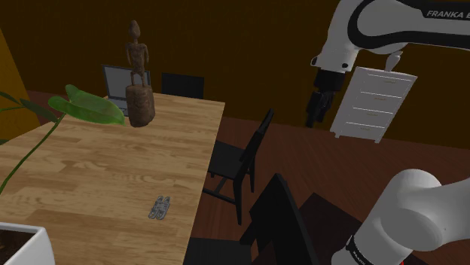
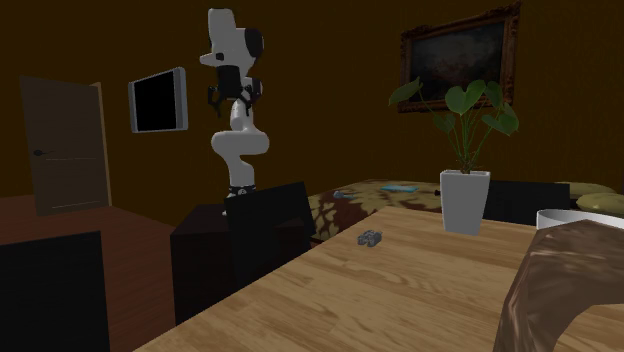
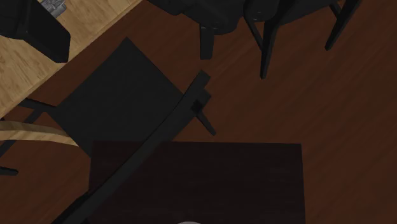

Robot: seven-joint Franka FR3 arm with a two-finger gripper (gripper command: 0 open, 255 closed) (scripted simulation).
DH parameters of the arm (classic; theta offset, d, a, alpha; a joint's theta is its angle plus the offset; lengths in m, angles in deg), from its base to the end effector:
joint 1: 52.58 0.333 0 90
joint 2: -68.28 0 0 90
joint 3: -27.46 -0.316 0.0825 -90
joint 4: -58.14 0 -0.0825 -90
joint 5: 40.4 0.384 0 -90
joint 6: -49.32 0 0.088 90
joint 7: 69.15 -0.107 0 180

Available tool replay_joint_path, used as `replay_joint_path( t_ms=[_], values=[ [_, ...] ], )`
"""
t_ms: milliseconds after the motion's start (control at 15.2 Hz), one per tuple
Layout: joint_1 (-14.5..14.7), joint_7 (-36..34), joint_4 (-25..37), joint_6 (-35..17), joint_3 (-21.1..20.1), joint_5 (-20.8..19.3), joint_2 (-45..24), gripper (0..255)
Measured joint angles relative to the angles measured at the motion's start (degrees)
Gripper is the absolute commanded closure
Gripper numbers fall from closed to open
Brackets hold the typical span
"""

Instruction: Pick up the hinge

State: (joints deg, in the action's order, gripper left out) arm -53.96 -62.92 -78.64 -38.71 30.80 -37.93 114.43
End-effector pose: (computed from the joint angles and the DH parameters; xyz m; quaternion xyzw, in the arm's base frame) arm 0.2964 -0.0247 0.5786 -0.9986 -0.0228 0.0193 0.0444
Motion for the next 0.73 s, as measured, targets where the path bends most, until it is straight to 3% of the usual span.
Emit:
replay_joint_path(
  t_ms=[264, 726],
  values=[
    [0.1, -4.0, -2.3, -2.5, -2.7, 1.8, 0.1, 0],
    [1.1, -18.1, -6.6, -12.0, -12.5, 8.2, -3.5, 0]
  ],
)
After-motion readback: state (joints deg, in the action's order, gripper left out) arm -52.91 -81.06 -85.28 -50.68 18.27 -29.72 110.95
